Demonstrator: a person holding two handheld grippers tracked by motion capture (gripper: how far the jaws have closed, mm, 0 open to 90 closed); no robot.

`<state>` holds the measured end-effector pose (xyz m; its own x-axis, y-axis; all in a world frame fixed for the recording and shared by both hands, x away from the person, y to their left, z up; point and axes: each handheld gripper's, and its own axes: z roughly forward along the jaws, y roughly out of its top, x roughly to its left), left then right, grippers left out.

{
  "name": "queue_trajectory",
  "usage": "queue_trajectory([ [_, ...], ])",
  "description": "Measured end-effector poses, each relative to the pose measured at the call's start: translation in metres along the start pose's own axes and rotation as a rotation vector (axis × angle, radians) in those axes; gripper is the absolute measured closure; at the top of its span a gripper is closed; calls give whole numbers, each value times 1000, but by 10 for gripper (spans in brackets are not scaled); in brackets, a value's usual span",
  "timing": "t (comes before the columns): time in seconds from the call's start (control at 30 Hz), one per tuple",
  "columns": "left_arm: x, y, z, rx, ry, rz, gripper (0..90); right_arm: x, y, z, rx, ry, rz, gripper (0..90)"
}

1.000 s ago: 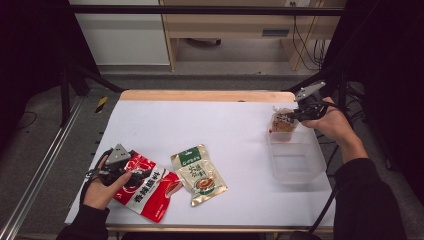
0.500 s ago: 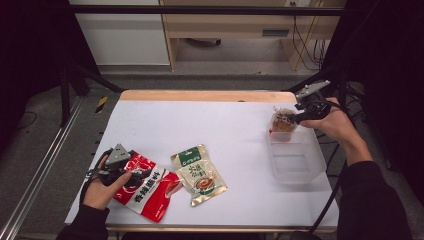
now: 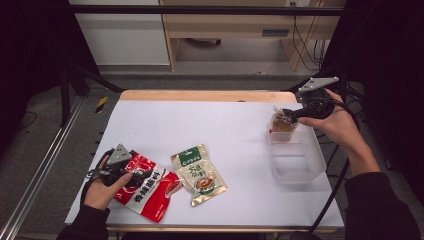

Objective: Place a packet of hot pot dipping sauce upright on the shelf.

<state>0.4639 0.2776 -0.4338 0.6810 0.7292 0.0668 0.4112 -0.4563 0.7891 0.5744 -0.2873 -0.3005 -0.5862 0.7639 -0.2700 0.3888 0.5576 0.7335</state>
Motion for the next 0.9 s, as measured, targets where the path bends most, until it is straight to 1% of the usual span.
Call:
queue_trajectory([
  [0.3, 0, 0, 0, -1, 0, -3, 77, 6, 7, -1, 2, 12, -17, 152],
  [0.47, -1, 1, 0, -1, -2, 1, 77, 9, 10, -3, 7, 5, -9, 139],
  [0.53, -1, 1, 1, 0, -3, 3, 77, 14, 13, -6, 13, -4, -5, 133],
  [0.57, -1, 1, 1, 0, -3, 4, 77, 16, 14, -7, 10, -4, 5, 133],
  [0.63, -2, 2, 1, 3, -4, 5, 77, 23, 18, -12, 0, -10, 29, 142],
  [0.7, -3, 2, 2, 6, -4, 8, 77, 34, 22, -17, -20, -23, 35, 142],
  [0.73, -3, 3, 2, 7, -6, 10, 77, 45, 25, -20, -35, -22, 34, 143],
  [0.77, -4, 4, 2, 7, -8, 12, 77, 45, 25, -20, -35, -22, 34, 143],
  [0.8, -4, 4, 2, 7, -7, 14, 77, 57, 27, -22, -46, -20, 36, 143],
  [0.83, -5, 5, 2, 7, -9, 15, 77, 57, 27, -22, -46, -20, 36, 143],
  [0.87, -6, 6, 2, 8, -11, 16, 77, 70, 29, -23, -63, -4, 50, 143],
  [0.9, -6, 6, 2, 9, -12, 19, 77, 70, 29, -23, -63, -4, 50, 143],
])
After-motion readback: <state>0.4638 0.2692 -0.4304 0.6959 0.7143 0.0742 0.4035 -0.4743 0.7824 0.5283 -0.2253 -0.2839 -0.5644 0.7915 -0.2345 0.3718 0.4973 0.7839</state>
